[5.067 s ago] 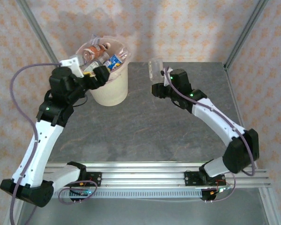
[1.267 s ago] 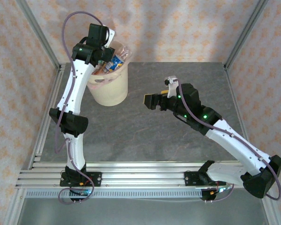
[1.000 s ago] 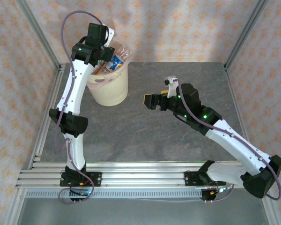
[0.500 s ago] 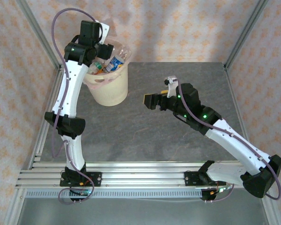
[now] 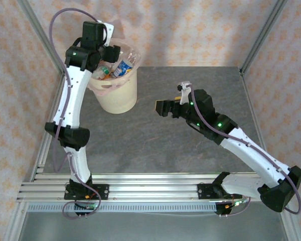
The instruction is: Put the plastic bottles in the bin
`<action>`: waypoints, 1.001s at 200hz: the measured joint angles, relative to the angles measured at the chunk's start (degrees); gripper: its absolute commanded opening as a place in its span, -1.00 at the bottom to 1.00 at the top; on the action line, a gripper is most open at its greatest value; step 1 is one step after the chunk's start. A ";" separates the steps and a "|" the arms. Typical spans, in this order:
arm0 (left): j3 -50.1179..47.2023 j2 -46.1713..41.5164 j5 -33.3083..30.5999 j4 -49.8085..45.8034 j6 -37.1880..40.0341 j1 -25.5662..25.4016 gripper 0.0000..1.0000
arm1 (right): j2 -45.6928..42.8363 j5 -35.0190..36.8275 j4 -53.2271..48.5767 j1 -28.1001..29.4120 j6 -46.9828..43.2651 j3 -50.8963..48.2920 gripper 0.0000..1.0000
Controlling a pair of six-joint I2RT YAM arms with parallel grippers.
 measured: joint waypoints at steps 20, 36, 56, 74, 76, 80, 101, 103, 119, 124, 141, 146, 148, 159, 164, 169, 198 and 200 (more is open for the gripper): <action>-4.63 -6.36 -1.18 1.49 -1.70 0.00 0.97 | -0.92 2.95 -1.88 0.00 0.11 0.00 0.98; -10.71 -13.57 -2.64 4.09 -3.39 0.00 1.00 | -2.16 5.62 -3.34 0.00 0.20 0.00 0.98; -21.00 -24.09 -4.87 8.50 -5.44 0.00 1.00 | -4.13 9.66 -5.31 0.00 0.61 0.00 0.98; -31.45 -33.64 -6.67 12.46 -8.33 0.00 1.00 | -6.03 13.66 -7.10 0.00 1.07 -0.02 0.98; -32.68 -34.64 -6.84 12.74 -8.66 0.00 1.00 | -6.25 14.10 -7.37 0.00 1.07 -0.02 0.98; -34.99 -36.65 -7.17 13.51 -9.51 0.00 1.00 | -6.67 14.95 -7.74 0.00 1.31 -0.02 0.98; -48.46 -46.97 -8.68 17.42 -14.19 0.00 1.00 | -9.07 19.85 -9.55 0.00 1.99 -0.85 0.98; -49.88 -47.95 -8.83 17.70 -14.64 0.00 1.00 | -9.35 20.31 -9.81 0.00 2.03 -0.98 0.98; -60.08 -55.17 -10.03 19.96 -19.04 0.00 1.00 | -11.04 24.11 -11.45 0.00 2.54 -2.03 0.98; -63.36 -57.27 -10.38 20.46 -20.41 0.00 1.00 | -11.45 25.35 -12.02 0.00 2.71 -2.36 0.98; -73.94 -64.54 -11.61 22.40 -24.87 0.00 1.00 | -12.57 29.73 -14.23 0.00 3.56 -3.32 0.98; -76.46 -66.29 -11.85 22.84 -25.79 0.00 1.00 | -12.85 30.88 -14.80 0.00 3.74 -3.63 0.98; -77.61 -67.08 -11.93 23.06 -26.25 0.00 1.00 | -12.92 31.19 -14.88 0.00 3.82 -3.72 0.98; -82.44 -70.47 -12.07 23.23 -28.04 0.00 1.00 | -13.51 33.66 -15.96 -0.02 4.26 -4.61 0.98; -84.39 -71.80 -12.15 23.34 -28.85 0.00 1.00 | -13.77 34.60 -16.37 -0.11 4.46 -5.05 0.98; -85.99 -72.89 -12.20 23.47 -29.44 0.00 1.00 | -14.05 35.45 -16.63 -0.20 4.63 -5.55 0.98; -95.45 -78.16 -12.90 24.76 -32.48 0.00 1.00 | -15.74 39.87 -17.14 -1.51 5.84 -9.46 0.98; -96.17 -78.40 -12.98 24.92 -32.59 0.00 1.00 | -15.85 40.19 -17.11 -1.64 5.84 -9.81 0.98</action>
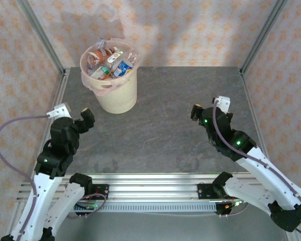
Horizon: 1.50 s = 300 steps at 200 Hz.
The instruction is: Put the plastic bottles in the bin
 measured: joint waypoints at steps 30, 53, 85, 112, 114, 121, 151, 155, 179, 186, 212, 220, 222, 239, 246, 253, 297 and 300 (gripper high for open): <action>-10.36 -2.62 -2.12 4.59 0.55 0.00 1.00 | -1.44 3.45 0.66 -2.58 0.63 -4.87 0.98; -16.24 -3.15 -3.93 9.35 1.75 0.00 1.00 | -2.05 4.61 2.16 -5.77 0.52 -8.31 0.99; -22.49 -2.12 -6.08 18.88 4.02 0.00 1.00 | -2.45 4.26 7.30 -10.93 -0.46 -13.79 0.98; -26.49 1.62 -7.89 27.28 7.23 0.00 1.00 | -2.45 2.78 13.84 -14.71 -2.19 -19.50 0.99; -26.64 1.86 -8.02 27.67 7.45 0.00 1.00 | -2.45 2.69 14.51 -14.97 -2.43 -20.00 0.99; -27.45 3.15 -8.52 29.88 8.41 0.00 1.00 | -2.45 2.32 16.72 -15.74 -3.15 -21.64 0.99; -30.29 8.46 -9.73 38.27 12.07 0.00 1.00 | -2.45 0.72 28.65 -18.47 -7.82 -29.46 0.99; -30.53 9.33 -9.79 39.21 12.63 0.00 1.00 | -2.45 0.48 30.34 -18.82 -8.57 -30.45 0.99; -30.91 14.03 -9.88 44.28 15.08 0.07 1.00 | -2.45 -1.68 40.09 -21.14 -12.44 -35.98 0.99; -30.93 15.34 -9.81 45.77 15.78 0.28 1.00 | -2.43 -2.47 41.99 -22.05 -13.20 -36.92 0.99; -30.97 20.22 -8.37 51.28 17.70 2.62 1.00 | -1.40 -5.27 47.06 -25.42 -15.21 -37.46 0.99; -30.97 21.55 -7.69 52.83 18.25 3.65 1.00 | -0.76 -6.12 48.46 -26.21 -15.69 -37.46 0.99; -30.99 21.79 -7.50 53.13 18.32 3.87 1.00 | -0.57 -6.34 48.78 -26.38 -15.82 -37.46 0.99; -31.39 23.82 -5.66 56.70 18.78 5.95 1.00 | 1.25 -8.15 51.28 -27.61 -16.35 -37.48 0.99; -31.71 24.61 -4.85 58.34 18.88 6.86 1.00 | 2.01 -8.74 52.15 -27.98 -16.50 -37.53 0.99; -31.98 25.31 -4.00 59.54 19.02 7.65 1.00 | 2.89 -9.29 53.02 -28.30 -16.57 -37.57 0.99; -32.39 31.08 0.61 66.27 19.15 11.32 1.00 | 9.22 -11.56 57.68 -28.92 -17.35 -37.57 0.99; -32.39 31.45 0.81 66.66 19.17 11.41 1.00 | 9.64 -11.61 57.90 -28.92 -17.38 -37.57 0.99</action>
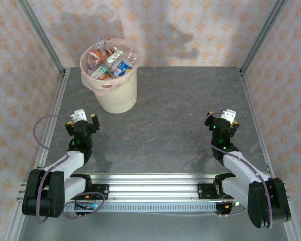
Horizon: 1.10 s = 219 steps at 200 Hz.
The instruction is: Put the plastic bottles in the bin
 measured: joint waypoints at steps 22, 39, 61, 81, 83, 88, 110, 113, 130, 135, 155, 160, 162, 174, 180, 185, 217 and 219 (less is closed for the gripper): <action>0.15 3.34 2.40 2.69 -0.02 0.28 1.00 | 3.32 -0.35 1.75 -0.02 -0.20 0.02 0.99; 0.72 5.35 4.63 2.99 -0.04 0.48 1.00 | 5.53 -0.74 2.97 -0.13 -0.24 0.02 0.99; 0.79 6.91 7.34 5.60 -0.07 0.55 1.00 | 7.76 -1.42 4.66 -0.35 -0.28 0.09 0.99; 0.79 9.70 8.85 10.27 -0.44 0.55 1.00 | 9.49 -2.16 6.32 -0.37 -0.63 0.13 0.99; 0.79 10.21 8.98 10.80 -0.46 0.55 1.00 | 9.68 -2.23 6.54 -0.37 -0.63 0.13 0.99; 0.83 11.30 9.22 11.72 -0.52 0.55 1.00 | 10.12 -2.32 6.97 -0.37 -0.68 0.15 0.99; 1.88 17.03 10.36 13.92 -0.59 0.55 1.00 | 12.61 -3.32 8.76 -0.50 -1.27 0.42 0.99; 2.12 17.81 10.51 14.25 -0.61 0.55 1.00 | 12.90 -3.39 8.94 -0.52 -1.29 0.44 0.99; 3.65 20.74 11.39 13.90 -0.55 0.55 1.00 | 14.08 -4.39 10.54 -0.92 -1.70 0.46 0.99; 4.09 21.07 11.74 13.84 -0.50 0.55 1.00 | 14.38 -4.81 11.02 -1.09 -1.88 0.46 0.99; 5.73 21.22 12.66 13.66 -0.48 0.55 1.00 | 15.72 -6.49 12.79 -2.05 -2.62 0.74 0.99; 6.14 21.22 12.90 13.64 -0.46 0.55 1.00 | 16.02 -6.86 13.14 -2.32 -2.80 0.87 0.99; 6.27 21.22 12.94 13.66 -0.48 0.55 1.00 | 16.17 -7.10 13.27 -2.43 -2.93 0.92 0.99; 6.78 21.22 13.18 13.66 -0.46 0.55 1.00 | 16.68 -7.91 14.19 -2.97 -3.43 1.09 0.99; 6.88 21.22 13.25 13.64 -0.48 0.55 1.00 | 16.87 -8.35 14.73 -3.21 -3.65 1.09 0.99; 6.93 21.22 13.31 13.53 -0.48 0.52 1.00 | 16.98 -8.76 15.17 -3.39 -3.87 1.09 0.99; 7.26 21.22 13.29 13.11 -0.46 0.46 1.00 | 18.69 -11.39 19.74 -5.14 -4.92 1.05 0.99; 7.30 21.22 13.29 13.09 -0.44 0.44 1.00 | 18.91 -11.63 20.13 -5.27 -4.98 1.03 0.99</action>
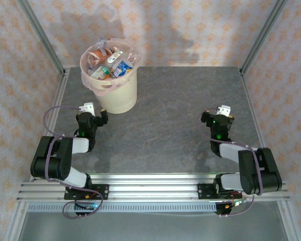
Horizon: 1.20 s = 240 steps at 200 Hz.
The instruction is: Put the plastic bottles in the bin
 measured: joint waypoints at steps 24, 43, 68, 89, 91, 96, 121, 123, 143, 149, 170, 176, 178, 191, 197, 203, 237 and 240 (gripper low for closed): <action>0.48 0.00 -0.44 -0.81 0.44 -0.74 1.00 | 3.91 -2.49 3.23 -1.62 -0.11 0.00 0.99; 0.66 0.00 -0.50 -1.14 0.90 -1.27 1.00 | 7.78 -4.13 4.92 -2.23 -0.13 0.13 0.99; 0.90 0.02 -1.09 -1.79 1.36 -1.46 1.00 | 10.56 -5.75 4.15 -2.23 -0.31 1.20 0.99; 0.90 0.02 -1.64 -2.03 1.49 -1.51 1.00 | 10.69 -6.67 3.54 -2.36 -0.31 3.19 0.99; 0.90 0.02 -1.70 -2.03 1.49 -1.53 1.00 | 10.69 -6.73 3.54 -2.40 -0.31 3.34 0.99; 0.90 0.02 -1.79 -2.05 1.49 -1.62 1.00 | 10.69 -6.93 3.54 -2.49 -0.31 3.72 0.99; 0.92 0.02 -2.32 -2.29 1.70 -2.25 1.00 | 10.69 -8.72 3.48 -3.76 -0.15 4.31 0.98; 0.92 0.02 -2.36 -2.29 1.70 -2.32 1.00 | 10.69 -8.90 3.43 -3.89 -0.13 4.31 0.99; 0.92 0.02 -2.93 -2.40 1.92 -2.60 1.00 | 10.69 -9.92 2.93 -4.52 -0.09 4.31 0.99; 0.94 0.02 -2.99 -2.47 1.95 -2.60 1.00 | 10.69 -10.19 2.86 -4.66 -0.09 4.31 0.98; 1.18 0.02 -3.04 -2.97 1.97 -2.60 1.00 | 10.69 -10.69 2.51 -4.70 0.04 4.31 0.98; 1.25 0.02 -3.04 -3.08 2.01 -2.60 1.00 | 10.69 -10.49 2.43 -4.70 0.15 4.33 0.98; 1.27 0.02 -3.04 -3.08 2.10 -2.60 1.00 | 10.69 -10.47 2.40 -4.70 0.17 4.33 0.98; 1.29 0.02 -3.04 -3.17 2.36 -2.60 1.00 | 10.69 -10.25 2.21 -4.70 0.44 4.37 0.99; 1.29 0.07 -3.04 -3.17 2.40 -2.60 1.00 | 10.69 -10.16 2.19 -4.70 0.55 4.37 0.98; 1.29 0.09 -3.04 -3.17 2.47 -2.60 1.00 | 10.69 -10.05 2.19 -4.70 0.57 4.37 0.98; 1.29 0.11 -3.04 -3.19 2.58 -2.60 1.00 | 10.69 -9.81 2.05 -4.70 0.57 4.37 0.98; 1.29 0.11 -3.04 -3.19 2.58 -2.60 1.00 | 10.69 -9.79 2.05 -4.70 0.57 4.37 0.99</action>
